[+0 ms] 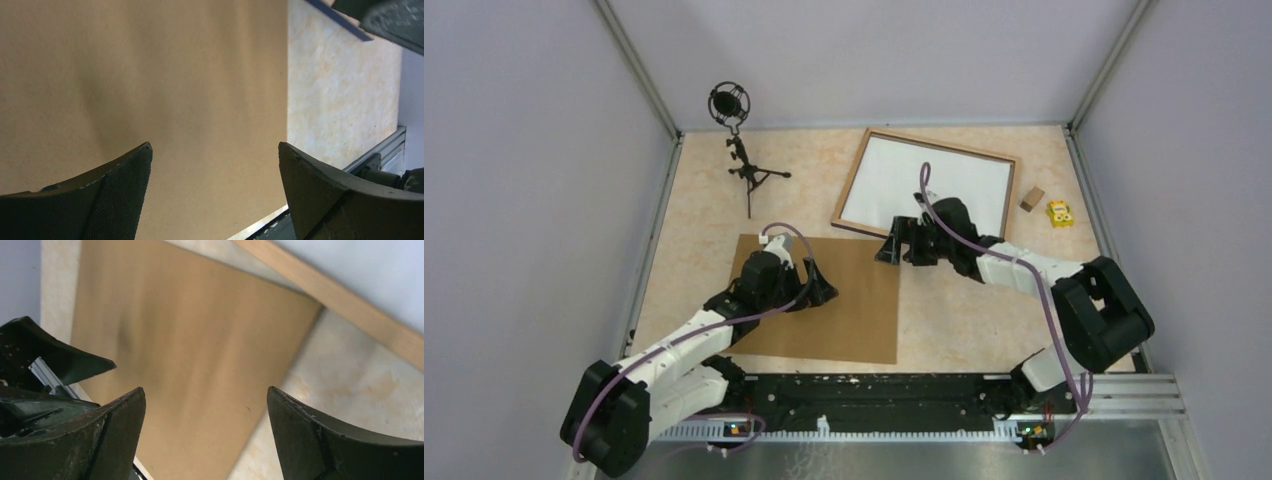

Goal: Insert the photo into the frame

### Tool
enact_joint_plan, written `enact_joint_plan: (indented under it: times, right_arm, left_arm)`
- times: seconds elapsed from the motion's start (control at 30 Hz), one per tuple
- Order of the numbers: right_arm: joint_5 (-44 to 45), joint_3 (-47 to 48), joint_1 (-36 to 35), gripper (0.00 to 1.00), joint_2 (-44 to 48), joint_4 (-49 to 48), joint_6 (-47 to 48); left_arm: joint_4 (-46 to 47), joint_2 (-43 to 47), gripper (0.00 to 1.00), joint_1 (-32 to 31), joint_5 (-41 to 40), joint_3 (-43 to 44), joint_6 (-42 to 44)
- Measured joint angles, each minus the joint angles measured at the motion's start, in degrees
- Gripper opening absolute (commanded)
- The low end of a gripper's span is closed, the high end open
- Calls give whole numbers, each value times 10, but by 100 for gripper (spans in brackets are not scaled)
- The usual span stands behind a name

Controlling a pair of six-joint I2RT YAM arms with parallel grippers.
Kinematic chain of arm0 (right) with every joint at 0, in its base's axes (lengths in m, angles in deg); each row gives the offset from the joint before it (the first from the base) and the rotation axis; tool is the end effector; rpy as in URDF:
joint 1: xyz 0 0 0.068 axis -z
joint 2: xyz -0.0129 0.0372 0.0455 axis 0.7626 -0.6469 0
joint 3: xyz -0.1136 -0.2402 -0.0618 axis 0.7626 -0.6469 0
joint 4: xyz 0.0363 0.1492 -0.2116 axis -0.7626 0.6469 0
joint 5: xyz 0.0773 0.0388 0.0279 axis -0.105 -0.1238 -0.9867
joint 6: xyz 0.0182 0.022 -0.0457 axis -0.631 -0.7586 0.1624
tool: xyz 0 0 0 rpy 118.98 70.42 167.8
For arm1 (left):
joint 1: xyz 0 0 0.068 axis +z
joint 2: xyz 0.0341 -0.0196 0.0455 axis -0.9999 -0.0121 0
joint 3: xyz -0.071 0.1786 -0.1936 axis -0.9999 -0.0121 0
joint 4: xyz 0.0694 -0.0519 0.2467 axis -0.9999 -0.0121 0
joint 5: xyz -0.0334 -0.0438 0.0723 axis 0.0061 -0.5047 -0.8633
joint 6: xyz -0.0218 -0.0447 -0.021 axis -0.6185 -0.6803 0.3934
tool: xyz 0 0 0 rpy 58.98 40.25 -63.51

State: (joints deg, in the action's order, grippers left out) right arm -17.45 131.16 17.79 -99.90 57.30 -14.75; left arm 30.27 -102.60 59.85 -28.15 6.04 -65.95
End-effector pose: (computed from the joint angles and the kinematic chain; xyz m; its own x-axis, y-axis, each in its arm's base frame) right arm 0.2644 0.1777 0.2049 -0.7962 0.0971 -0.5972 -0.3478 0.7341 0.5831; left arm 0.1686 -0.1030 0.1862 -0.7879 -0.2913 -0.5425 0.1313 0.7812 -0.6103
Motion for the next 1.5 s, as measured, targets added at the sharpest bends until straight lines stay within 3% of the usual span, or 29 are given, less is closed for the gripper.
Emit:
enact_joint_plan:
  times: [0.2, 0.6, 0.87, 0.97, 1.23, 1.5]
  right_arm:
    - [-47, -82, 48, 86, -4, -34, -26]
    - [-198, -73, 95, 81, -134, -210, -59]
    - [-242, -98, 94, 66, -221, -424, -201]
    - [-245, -116, 83, 66, -245, -498, -264]
    - [-221, -115, 2, 65, -246, -515, -294]
    - [-189, -111, -10, 67, -226, -460, -276]
  left_arm:
    - [22, 0, 97, 0, 24, -59, -24]
    - [92, 50, 97, 0, 29, -117, -78]
    - [115, 41, 97, 0, 28, -123, -89]
    - [120, 38, 98, 0, 28, -124, -89]
    - [135, 37, 98, 0, 30, -127, -89]
    - [110, 8, 98, 0, 36, -94, -59]
